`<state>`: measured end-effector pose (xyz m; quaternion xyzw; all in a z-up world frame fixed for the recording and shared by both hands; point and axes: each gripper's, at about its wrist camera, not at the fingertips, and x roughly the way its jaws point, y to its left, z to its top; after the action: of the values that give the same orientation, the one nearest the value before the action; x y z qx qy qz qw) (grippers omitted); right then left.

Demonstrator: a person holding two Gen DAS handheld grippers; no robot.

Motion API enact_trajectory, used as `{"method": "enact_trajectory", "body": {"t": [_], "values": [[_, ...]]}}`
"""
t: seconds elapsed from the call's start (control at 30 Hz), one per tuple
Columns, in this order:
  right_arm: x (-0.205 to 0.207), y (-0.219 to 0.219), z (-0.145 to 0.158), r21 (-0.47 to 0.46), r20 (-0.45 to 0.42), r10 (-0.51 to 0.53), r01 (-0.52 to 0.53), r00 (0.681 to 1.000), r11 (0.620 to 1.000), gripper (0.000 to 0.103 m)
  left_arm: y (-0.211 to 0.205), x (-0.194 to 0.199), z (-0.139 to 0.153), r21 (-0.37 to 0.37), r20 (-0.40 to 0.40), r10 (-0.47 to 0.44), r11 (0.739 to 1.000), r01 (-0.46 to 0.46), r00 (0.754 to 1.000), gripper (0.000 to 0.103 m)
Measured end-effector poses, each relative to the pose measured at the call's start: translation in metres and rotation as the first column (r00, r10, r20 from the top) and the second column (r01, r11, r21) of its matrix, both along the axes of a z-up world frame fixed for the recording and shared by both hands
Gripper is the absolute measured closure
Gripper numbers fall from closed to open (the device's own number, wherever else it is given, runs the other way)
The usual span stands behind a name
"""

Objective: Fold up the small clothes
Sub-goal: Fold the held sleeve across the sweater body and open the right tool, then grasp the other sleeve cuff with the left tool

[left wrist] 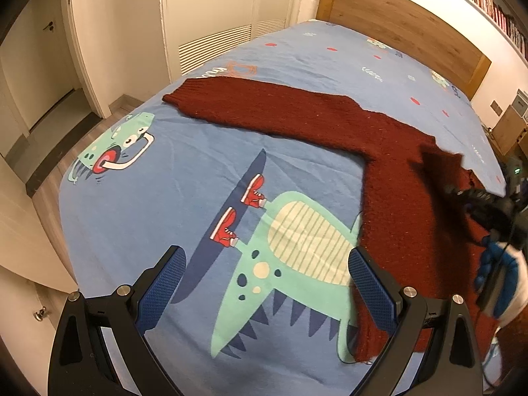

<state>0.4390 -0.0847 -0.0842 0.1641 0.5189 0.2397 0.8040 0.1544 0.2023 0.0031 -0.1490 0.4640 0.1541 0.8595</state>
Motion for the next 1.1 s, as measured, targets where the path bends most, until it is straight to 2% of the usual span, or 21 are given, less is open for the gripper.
{"method": "enact_trajectory", "body": {"t": [0.1,0.17,0.23,0.3,0.33,0.5,0.67,0.77,0.9,1.03,1.1], "values": [[0.001,0.019,-0.011,-0.057,-0.009,0.033,-0.033,0.999,0.998,0.088,-0.001,0.001,0.002,-0.010,0.003,-0.005,1.000,0.005,1.000,0.006],[-0.019,0.016,-0.024,-0.099,-0.013,0.053,-0.054,0.998,0.994,0.084,0.000,0.001,0.003,-0.020,0.000,0.000,1.000,0.000,1.000,0.006],[-0.023,0.026,-0.025,-0.135,0.006,0.076,-0.075,0.997,0.988,0.076,0.001,0.002,0.002,-0.035,-0.004,0.003,0.999,-0.003,1.000,0.006],[-0.027,0.036,-0.020,-0.157,0.024,0.114,-0.108,0.993,0.982,0.063,0.002,0.003,0.002,-0.048,-0.009,0.003,0.999,-0.003,1.000,0.006],[-0.028,0.040,-0.018,-0.160,0.029,0.134,-0.128,0.991,0.979,0.061,0.002,0.004,0.002,-0.052,-0.008,0.000,0.999,-0.001,1.000,0.006],[-0.042,0.044,-0.001,-0.158,0.070,0.244,-0.231,0.967,0.960,0.061,0.000,0.007,0.009,-0.032,0.019,-0.001,0.999,0.001,1.000,0.006],[-0.040,0.026,0.020,-0.201,0.141,0.187,-0.157,0.972,0.967,0.061,0.003,0.012,0.007,-0.015,0.021,0.018,1.000,-0.017,1.000,0.006],[-0.032,0.020,0.010,-0.264,0.128,0.152,-0.114,0.980,0.958,0.061,0.007,0.014,0.006,-0.014,0.042,0.021,1.000,-0.020,0.999,0.006],[-0.035,0.031,-0.008,-0.321,0.081,0.190,-0.155,0.978,0.934,0.061,0.015,0.019,0.008,0.017,0.067,0.020,1.000,-0.022,0.998,0.006],[-0.045,0.042,-0.005,-0.275,0.082,0.252,-0.222,0.964,0.936,0.062,0.025,0.025,0.013,0.030,0.100,0.032,0.999,-0.035,0.994,0.006],[-0.049,0.044,0.004,-0.263,0.097,0.259,-0.227,0.961,0.938,0.062,0.031,0.033,0.014,0.029,0.089,0.025,0.999,-0.027,0.996,0.006]]}}
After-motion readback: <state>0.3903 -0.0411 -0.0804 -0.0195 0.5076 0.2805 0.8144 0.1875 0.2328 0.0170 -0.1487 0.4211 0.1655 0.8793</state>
